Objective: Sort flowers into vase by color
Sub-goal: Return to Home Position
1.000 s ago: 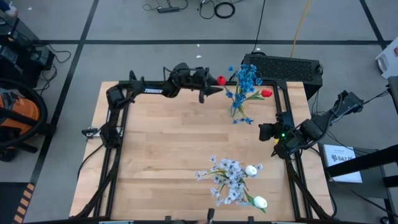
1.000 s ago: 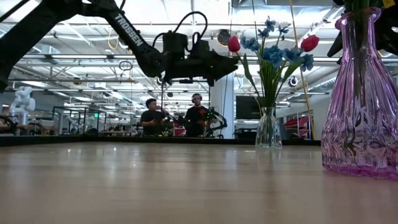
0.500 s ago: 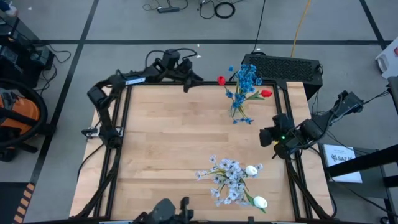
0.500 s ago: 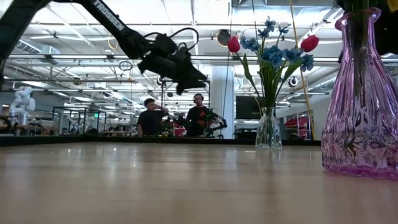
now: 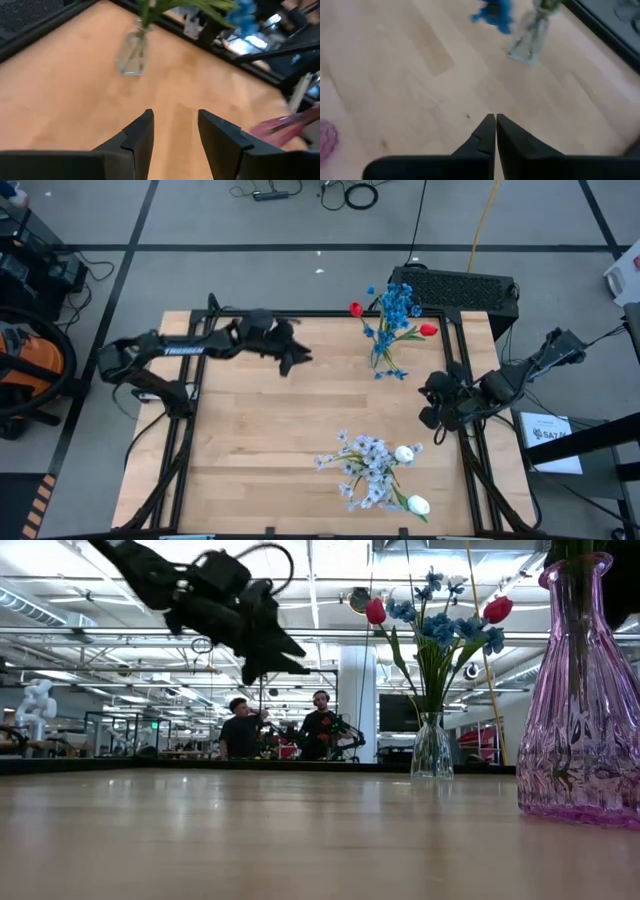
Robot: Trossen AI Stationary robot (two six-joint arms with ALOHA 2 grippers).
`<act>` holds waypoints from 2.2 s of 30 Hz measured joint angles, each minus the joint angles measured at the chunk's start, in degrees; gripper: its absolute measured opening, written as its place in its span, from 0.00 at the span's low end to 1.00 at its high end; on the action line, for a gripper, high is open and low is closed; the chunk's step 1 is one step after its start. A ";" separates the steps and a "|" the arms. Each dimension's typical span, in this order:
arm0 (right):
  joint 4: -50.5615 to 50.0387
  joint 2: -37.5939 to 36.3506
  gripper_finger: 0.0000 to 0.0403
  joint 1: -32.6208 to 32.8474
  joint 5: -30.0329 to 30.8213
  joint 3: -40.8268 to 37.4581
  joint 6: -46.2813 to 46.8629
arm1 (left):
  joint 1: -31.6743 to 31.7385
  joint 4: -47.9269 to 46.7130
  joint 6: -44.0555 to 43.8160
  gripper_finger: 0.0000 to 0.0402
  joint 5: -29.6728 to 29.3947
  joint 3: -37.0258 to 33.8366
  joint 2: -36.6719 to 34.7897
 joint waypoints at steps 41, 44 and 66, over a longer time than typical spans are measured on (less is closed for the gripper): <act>73.72 -40.99 0.00 -29.84 -32.72 -43.46 -52.39 | -25.12 12.53 -0.52 0.39 -14.83 -6.52 -8.48; 71.70 -43.14 0.00 -29.95 -32.82 -43.45 -50.78 | -25.09 11.13 1.59 0.39 -11.88 -7.21 -10.76; 69.99 -43.20 0.00 -29.93 -32.93 -43.42 -45.89 | -25.38 35.28 -4.89 0.39 -15.59 -46.94 -49.29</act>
